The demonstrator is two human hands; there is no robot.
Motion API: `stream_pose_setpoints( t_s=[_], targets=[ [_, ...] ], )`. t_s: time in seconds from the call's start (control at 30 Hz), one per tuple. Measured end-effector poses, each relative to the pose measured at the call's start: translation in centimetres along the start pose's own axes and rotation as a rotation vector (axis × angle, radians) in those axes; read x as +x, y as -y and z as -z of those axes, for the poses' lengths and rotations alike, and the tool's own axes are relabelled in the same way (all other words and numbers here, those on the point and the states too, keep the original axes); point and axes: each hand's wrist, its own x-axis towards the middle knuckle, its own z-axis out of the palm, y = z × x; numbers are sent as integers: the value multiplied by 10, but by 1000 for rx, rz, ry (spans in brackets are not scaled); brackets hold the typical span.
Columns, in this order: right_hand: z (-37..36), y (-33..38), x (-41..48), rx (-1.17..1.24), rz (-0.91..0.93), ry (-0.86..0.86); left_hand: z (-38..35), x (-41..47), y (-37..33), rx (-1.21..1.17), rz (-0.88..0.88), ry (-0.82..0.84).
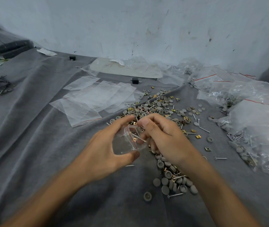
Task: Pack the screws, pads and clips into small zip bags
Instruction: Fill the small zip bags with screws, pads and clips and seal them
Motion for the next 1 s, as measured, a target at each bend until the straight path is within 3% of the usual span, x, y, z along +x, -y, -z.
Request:
stream_pose_setpoints(
  t_s=[0.17,0.4,0.53,0.7,1.0],
  targets=[
    [3,7,0,253,-55,41,0,0,1,21,13,-4],
    [6,4,1,200,-11,-52,-1,0,3,4,4,-13],
    [8,-1,2,65,80,-76,0,0,2,-4,-1,-14],
    [5,-10,3,-414,192,89,0,0,-3,-10,-20,-5],
    [5,-12,6,-432,232,100,9,-5,-1,330,-66,-64]
  ],
)
